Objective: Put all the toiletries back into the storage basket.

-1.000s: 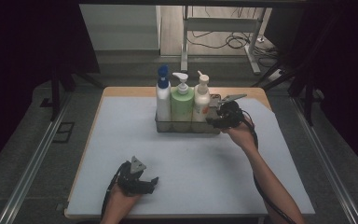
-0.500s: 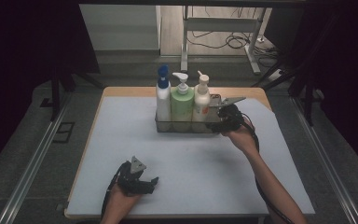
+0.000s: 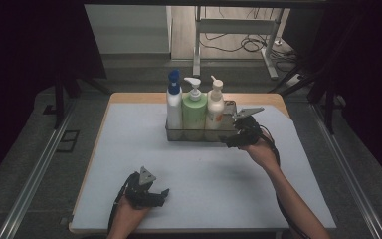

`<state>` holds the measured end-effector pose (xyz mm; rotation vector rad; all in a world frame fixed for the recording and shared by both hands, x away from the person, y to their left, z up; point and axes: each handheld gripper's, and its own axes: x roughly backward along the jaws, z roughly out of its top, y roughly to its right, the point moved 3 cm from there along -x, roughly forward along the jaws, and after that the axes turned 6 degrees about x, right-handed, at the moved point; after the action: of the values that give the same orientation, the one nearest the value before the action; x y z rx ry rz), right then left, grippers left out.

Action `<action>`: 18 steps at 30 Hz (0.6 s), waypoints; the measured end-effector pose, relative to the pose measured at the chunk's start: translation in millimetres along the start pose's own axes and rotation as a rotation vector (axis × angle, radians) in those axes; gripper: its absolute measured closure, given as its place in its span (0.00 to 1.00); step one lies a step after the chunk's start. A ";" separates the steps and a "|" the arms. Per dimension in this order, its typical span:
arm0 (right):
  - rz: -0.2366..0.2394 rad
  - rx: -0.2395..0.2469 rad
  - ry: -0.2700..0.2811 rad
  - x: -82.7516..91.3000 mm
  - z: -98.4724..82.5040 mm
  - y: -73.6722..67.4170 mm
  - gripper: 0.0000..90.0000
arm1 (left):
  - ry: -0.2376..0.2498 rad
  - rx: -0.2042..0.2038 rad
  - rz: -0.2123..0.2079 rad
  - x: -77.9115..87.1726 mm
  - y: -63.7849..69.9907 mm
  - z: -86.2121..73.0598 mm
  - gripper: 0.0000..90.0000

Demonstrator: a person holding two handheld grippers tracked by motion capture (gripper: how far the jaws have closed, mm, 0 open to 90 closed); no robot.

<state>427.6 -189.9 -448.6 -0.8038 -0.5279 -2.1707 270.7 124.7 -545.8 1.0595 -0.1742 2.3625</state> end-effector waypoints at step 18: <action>0.035 0.041 -0.019 19.8 -15.4 -16.9 0.13 | 0.000 -0.001 0.001 0.1 0.0 0.0 0.13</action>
<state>398.6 -198.2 -447.9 -0.8064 -0.5616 -2.1156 270.6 124.7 -545.8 1.0590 -0.1752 2.3628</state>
